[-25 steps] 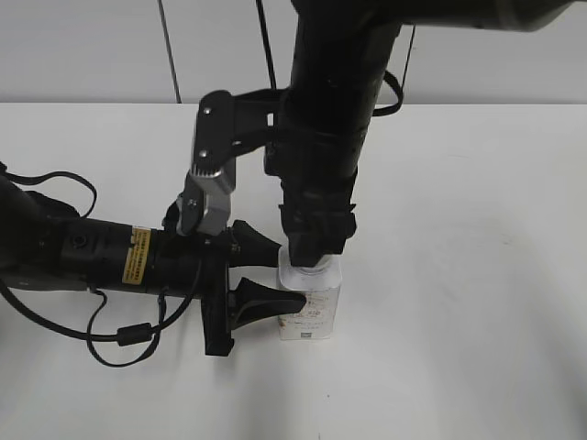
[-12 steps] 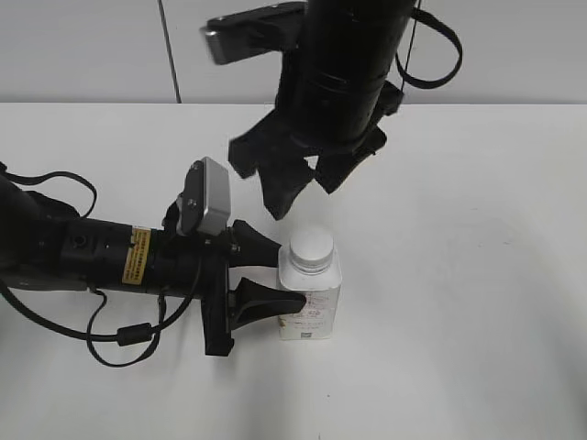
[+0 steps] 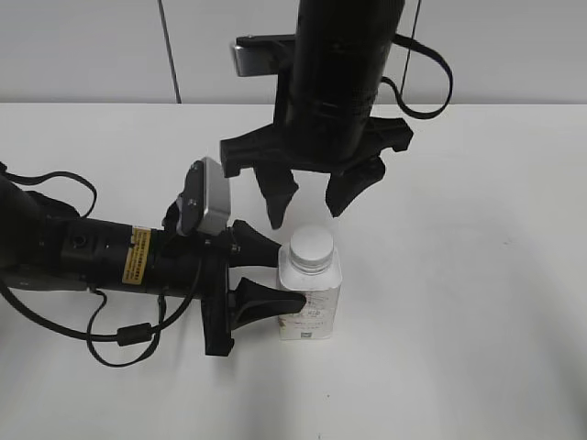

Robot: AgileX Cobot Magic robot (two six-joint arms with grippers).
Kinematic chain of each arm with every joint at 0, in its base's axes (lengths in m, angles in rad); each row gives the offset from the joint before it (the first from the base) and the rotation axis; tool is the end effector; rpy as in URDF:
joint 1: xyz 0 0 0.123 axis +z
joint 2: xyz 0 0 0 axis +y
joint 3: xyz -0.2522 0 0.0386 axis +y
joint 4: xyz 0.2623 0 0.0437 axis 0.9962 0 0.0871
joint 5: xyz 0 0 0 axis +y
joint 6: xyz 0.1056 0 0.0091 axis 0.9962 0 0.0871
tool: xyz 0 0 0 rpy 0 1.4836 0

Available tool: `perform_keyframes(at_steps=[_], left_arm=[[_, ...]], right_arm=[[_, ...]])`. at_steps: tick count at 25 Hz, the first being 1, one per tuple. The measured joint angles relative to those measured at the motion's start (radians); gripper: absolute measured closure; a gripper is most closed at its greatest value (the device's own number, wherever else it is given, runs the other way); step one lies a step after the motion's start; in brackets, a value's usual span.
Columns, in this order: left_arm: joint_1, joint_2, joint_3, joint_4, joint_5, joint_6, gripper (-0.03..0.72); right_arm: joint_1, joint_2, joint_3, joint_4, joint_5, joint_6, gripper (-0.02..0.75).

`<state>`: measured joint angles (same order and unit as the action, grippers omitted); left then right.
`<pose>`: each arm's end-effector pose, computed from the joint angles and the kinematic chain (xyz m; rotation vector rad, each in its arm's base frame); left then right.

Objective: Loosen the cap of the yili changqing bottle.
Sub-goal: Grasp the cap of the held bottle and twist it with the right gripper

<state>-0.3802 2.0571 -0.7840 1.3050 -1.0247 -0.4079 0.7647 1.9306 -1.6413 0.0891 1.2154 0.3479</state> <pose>0.2587 -0.1974 0.0478 1.4354 1.5497 -0.9451 0.2861 0.2867 0.2081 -0.5939 2.9894 0.2348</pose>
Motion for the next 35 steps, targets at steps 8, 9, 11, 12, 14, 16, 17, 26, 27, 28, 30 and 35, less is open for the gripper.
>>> perform_keyframes(at_steps=[8,9,11,12,14,16,17,26,27,28,30,35], left_arm=[[0.000,0.000,0.000,0.000,0.000,0.000,0.302],[0.000,0.000,0.000,0.000,0.000,0.000,0.302],[0.000,0.000,0.000,0.000,0.000,0.000,0.302],[0.000,0.000,0.000,0.000,0.000,0.000,0.302],[0.000,0.000,0.000,0.000,0.000,0.000,0.302],[0.000,0.000,0.000,0.000,0.000,0.000,0.302],[0.000,0.000,0.000,0.000,0.000,0.000,0.302],[0.000,0.000,0.000,0.000,0.000,0.000,0.302],[0.000,0.000,0.000,0.000,0.000,0.000,0.302],[0.000,0.000,0.000,0.000,0.000,0.000,0.302],[0.000,0.000,0.000,0.000,0.000,0.000,0.302],[0.000,0.000,0.000,0.000,0.000,0.000,0.302]], right_arm=[[0.000,0.048,0.000,-0.005,0.001,0.020,0.244],[0.000,0.049,0.000,-0.006,0.001,0.024,0.244],[0.000,0.049,0.000,-0.017,0.001,0.030,0.244],[0.000,0.049,0.000,-0.027,0.001,0.031,0.244],[0.000,0.049,0.002,-0.032,0.001,0.031,0.244],[0.000,0.049,0.007,-0.029,0.000,0.031,0.244],[0.000,0.049,0.008,-0.028,0.000,0.031,0.244],[0.000,0.049,0.075,-0.018,0.000,0.031,0.244],[0.000,0.049,0.079,-0.016,0.000,0.031,0.244],[0.000,0.049,0.079,-0.013,0.000,0.031,0.244],[0.000,0.049,0.079,-0.012,0.000,0.031,0.244],[0.000,0.049,0.065,-0.011,0.001,0.030,0.272]])
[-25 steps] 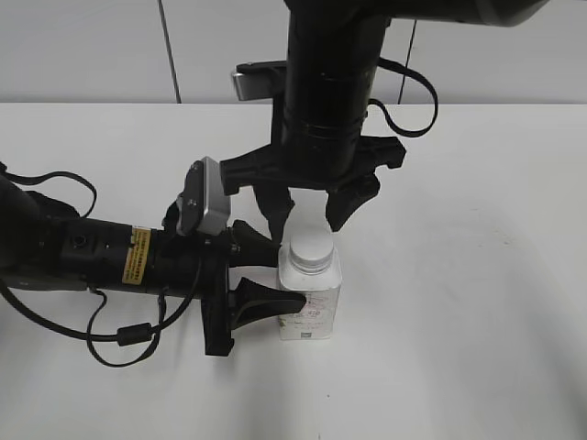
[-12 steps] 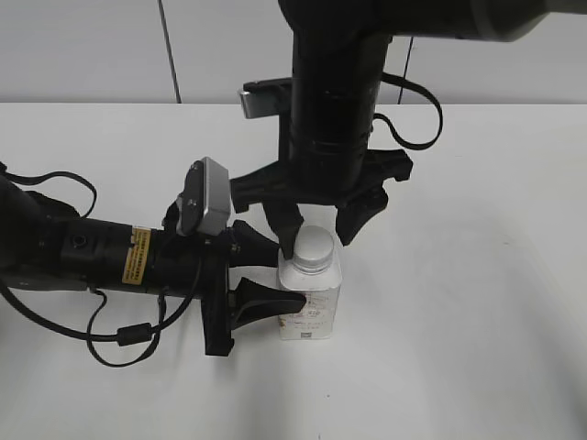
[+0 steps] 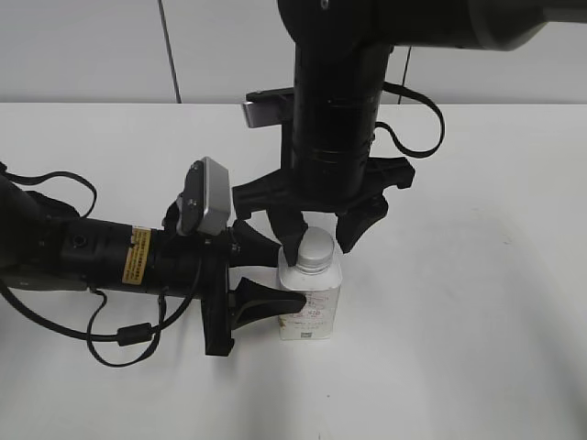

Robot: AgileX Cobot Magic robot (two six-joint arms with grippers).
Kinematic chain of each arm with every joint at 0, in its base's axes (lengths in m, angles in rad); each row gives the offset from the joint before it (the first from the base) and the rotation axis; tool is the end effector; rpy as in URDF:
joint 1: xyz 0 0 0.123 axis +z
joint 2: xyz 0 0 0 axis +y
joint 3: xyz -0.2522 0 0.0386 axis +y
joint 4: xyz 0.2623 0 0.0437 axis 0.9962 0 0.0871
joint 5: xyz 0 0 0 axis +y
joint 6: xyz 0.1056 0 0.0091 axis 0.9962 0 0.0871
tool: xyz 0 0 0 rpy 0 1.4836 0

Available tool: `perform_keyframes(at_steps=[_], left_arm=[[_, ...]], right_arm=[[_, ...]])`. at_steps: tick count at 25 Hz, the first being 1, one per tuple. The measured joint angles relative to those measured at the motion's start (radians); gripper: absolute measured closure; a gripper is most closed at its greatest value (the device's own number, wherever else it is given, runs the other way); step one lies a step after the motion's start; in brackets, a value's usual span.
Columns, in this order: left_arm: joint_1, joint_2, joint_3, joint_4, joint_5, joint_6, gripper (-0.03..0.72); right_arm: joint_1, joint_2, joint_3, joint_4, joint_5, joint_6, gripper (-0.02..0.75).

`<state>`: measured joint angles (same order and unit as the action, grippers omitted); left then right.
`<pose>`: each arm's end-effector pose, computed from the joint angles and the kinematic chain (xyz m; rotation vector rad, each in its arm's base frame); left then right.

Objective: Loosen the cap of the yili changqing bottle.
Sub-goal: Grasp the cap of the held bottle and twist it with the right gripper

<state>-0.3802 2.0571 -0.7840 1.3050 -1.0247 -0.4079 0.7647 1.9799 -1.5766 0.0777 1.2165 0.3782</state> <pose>0.2587 -0.1974 0.0478 1.4354 1.5497 -0.9451 0.2820 0.2812 0.1707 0.5620 -3.0805 -0.1290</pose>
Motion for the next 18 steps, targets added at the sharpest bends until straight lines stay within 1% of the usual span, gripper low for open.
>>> perform_keyframes(at_steps=[5,9,12,14,18], left_arm=[[0.000,0.000,0.000,0.000,0.000,0.000,0.302],[0.000,0.000,0.000,0.000,0.000,0.000,0.302],[0.000,0.000,0.000,0.000,0.000,0.000,0.302],[0.000,0.000,0.000,0.000,0.000,0.000,0.302],[0.000,0.000,0.000,0.000,0.000,0.000,0.302]], right_arm=[[0.000,0.000,-0.008,0.003,0.000,0.000,0.345],[0.000,0.000,-0.008,0.004,0.000,-0.003,0.349],[0.000,0.000,-0.008,0.004,0.000,-0.063,0.349],[0.000,0.000,-0.008,0.004,0.000,-0.164,0.349],[0.000,0.000,-0.008,0.002,0.000,-0.541,0.349]])
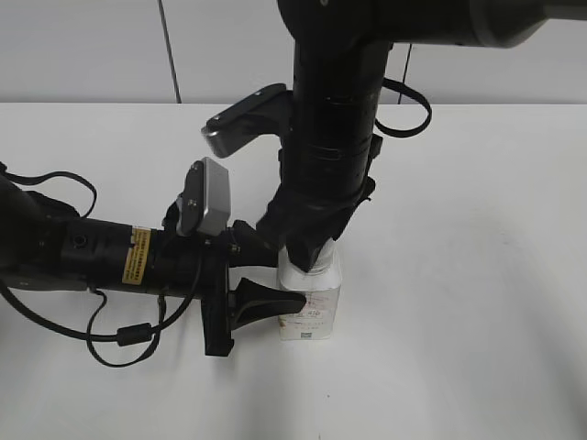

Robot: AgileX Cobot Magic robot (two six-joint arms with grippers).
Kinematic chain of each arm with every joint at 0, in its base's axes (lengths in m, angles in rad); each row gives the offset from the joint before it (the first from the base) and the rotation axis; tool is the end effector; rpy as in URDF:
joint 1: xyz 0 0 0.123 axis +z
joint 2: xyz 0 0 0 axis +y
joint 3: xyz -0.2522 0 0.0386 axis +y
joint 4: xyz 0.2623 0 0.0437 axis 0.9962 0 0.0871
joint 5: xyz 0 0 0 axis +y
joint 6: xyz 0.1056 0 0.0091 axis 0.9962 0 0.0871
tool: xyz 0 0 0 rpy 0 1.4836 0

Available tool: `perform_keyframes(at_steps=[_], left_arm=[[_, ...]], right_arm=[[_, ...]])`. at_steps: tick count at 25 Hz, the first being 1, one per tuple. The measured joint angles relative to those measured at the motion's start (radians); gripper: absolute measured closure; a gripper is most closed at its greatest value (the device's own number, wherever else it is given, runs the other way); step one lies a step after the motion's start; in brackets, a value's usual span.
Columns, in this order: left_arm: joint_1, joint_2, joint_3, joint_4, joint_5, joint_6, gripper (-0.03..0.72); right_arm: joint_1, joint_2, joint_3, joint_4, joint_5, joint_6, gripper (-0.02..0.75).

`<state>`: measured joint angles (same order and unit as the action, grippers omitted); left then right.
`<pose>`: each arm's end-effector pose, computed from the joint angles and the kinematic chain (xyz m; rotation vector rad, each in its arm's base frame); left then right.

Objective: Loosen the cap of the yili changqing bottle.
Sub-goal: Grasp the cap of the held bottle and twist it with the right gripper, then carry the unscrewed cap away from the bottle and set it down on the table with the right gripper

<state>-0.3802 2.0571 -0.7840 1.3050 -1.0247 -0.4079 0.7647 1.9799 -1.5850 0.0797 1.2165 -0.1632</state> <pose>0.2587 -0.1974 0.0478 1.4354 1.5497 -0.9451 0.2828 0.2823 0.1729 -1.3584 2.8050 0.1338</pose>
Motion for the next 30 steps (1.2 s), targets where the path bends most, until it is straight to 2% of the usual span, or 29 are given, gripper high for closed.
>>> perform_keyframes(at_steps=[8,12,23,27,30], left_arm=[[0.000,0.000,0.000,0.002,-0.001,0.000,0.302],[0.000,0.000,0.000,0.004,-0.005,0.000,0.302],[0.000,0.001,0.000,0.001,-0.001,0.000,0.303],[0.000,0.001,0.000,0.001,-0.001,0.000,0.303],[0.000,0.001,0.000,0.001,-0.001,0.000,0.303]], right_arm=[[0.000,0.000,0.000,-0.011,-0.002,-0.700,0.349],[0.000,0.000,-0.012,-0.010,-0.001,-0.855,0.349],[0.000,-0.021,-0.123,0.049,0.006,-0.856,0.349],[0.001,-0.036,-0.125,0.030,0.006,-0.694,0.349],[0.001,-0.036,-0.125,0.010,0.006,-0.488,0.350]])
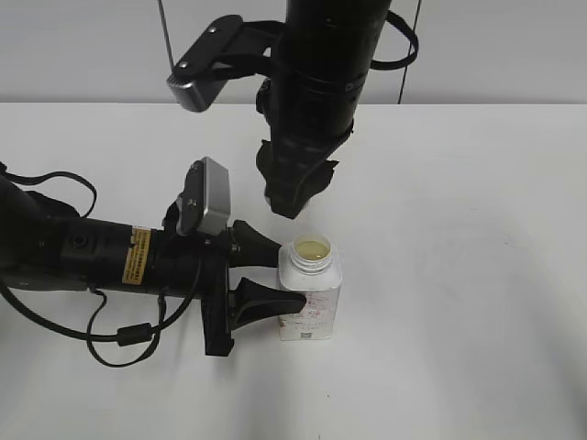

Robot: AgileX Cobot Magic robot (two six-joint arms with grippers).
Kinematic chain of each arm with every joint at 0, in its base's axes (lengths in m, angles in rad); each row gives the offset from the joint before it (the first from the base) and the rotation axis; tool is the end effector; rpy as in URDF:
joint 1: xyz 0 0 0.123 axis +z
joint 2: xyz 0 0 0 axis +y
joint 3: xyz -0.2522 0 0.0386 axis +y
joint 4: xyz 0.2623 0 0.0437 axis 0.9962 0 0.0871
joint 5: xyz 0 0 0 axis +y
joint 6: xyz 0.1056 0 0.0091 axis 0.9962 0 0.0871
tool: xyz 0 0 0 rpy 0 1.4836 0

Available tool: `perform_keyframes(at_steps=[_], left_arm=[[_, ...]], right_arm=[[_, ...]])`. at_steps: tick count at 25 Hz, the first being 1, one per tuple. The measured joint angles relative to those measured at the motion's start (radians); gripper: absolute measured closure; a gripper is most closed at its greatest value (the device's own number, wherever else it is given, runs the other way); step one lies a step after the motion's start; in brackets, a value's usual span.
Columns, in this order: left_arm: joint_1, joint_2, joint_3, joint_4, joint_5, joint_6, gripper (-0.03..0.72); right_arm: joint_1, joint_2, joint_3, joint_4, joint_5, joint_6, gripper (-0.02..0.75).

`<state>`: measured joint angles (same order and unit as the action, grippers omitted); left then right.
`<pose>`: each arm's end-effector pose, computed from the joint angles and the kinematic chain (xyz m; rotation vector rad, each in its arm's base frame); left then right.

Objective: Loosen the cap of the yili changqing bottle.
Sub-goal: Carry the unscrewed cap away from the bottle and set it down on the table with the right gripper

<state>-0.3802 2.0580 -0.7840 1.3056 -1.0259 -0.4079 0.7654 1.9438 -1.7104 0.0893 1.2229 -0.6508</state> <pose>0.2585 -0.1974 0.0476 1.4357 1.5494 -0.9468 0.2926 0.2935 0.2222 -1.8887 2.2555 0.1449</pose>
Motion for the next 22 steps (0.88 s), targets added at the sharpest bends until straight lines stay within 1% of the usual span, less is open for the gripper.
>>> perform_keyframes(at_steps=[3,7,10,12,18,22], left_arm=[[0.000,0.000,0.000,0.000,0.000,0.000,0.303],[0.000,0.000,0.000,0.000,0.000,0.000,0.303],[0.000,0.000,0.000,0.000,0.000,0.000,0.303],[0.000,0.000,0.000,0.000,0.000,0.000,0.303],[0.000,0.000,0.000,0.000,-0.002,0.000,0.303],[0.000,0.000,0.000,0.000,-0.006,0.000,0.303]], right_arm=[[-0.002,0.000,0.000,-0.036,0.000,0.200,0.350],[-0.030,-0.004,0.000,-0.035,0.000,0.337,0.350],[-0.066,-0.025,0.000,-0.043,0.000,0.415,0.350],[-0.100,-0.048,0.000,-0.044,0.000,0.442,0.350],[-0.243,-0.107,0.007,-0.026,0.000,0.496,0.350],[-0.334,-0.151,0.077,-0.024,0.000,0.513,0.350]])
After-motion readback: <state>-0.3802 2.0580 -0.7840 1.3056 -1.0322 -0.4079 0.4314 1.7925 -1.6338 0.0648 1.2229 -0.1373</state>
